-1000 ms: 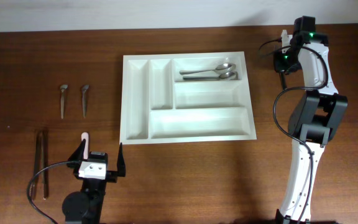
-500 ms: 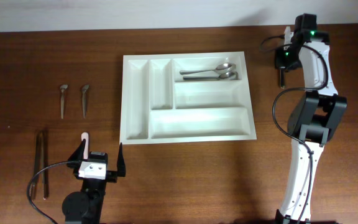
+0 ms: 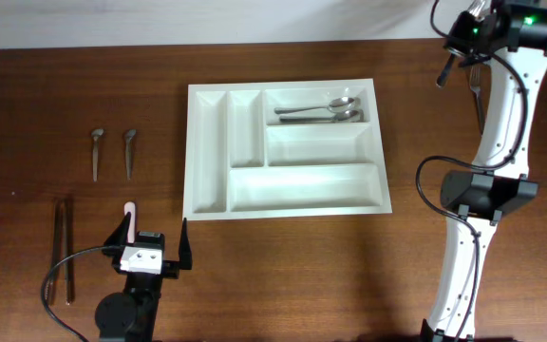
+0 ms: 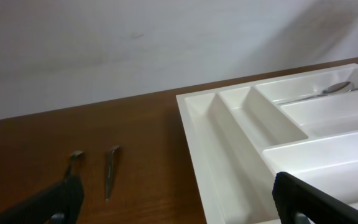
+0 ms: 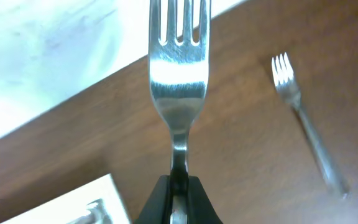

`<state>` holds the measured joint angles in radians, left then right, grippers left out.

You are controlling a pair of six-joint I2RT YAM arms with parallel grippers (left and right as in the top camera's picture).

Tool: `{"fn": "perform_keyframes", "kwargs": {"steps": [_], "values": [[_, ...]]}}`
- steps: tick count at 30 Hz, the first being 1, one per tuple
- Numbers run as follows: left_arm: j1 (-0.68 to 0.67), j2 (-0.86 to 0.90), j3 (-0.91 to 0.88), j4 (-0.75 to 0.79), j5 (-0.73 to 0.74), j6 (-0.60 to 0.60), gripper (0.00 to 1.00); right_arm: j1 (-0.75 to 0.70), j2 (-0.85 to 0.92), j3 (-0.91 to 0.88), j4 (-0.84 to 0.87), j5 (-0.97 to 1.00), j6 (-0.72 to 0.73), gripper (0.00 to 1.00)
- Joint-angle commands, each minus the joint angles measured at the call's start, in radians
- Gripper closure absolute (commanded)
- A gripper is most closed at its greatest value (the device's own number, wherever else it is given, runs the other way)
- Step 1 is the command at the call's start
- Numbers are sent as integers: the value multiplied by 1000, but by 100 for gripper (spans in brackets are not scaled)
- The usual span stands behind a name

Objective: Pack container
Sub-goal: 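Lift the fork and carry it over the tray's top compartment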

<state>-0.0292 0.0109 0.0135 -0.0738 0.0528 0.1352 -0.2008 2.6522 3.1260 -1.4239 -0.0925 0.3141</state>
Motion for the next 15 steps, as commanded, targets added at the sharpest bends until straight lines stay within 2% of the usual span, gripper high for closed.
{"fn": "perform_keyframes", "kwargs": {"steps": [1,6,9,12,15], "values": [[6,-5,-5,-2,4,13,1,18,-49,16,-43,-35,172,96],[6,-5,-5,-2,4,13,1,45,-53,16,-146,-35,475,96],[6,-5,-5,-2,4,13,1,51,-53,16,-211,-69,711,96],[6,-5,-5,-2,4,13,1,61,-53,16,-266,-146,842,96],[6,-5,-5,-2,4,13,1,89,-53,16,-275,-143,892,96]]}}
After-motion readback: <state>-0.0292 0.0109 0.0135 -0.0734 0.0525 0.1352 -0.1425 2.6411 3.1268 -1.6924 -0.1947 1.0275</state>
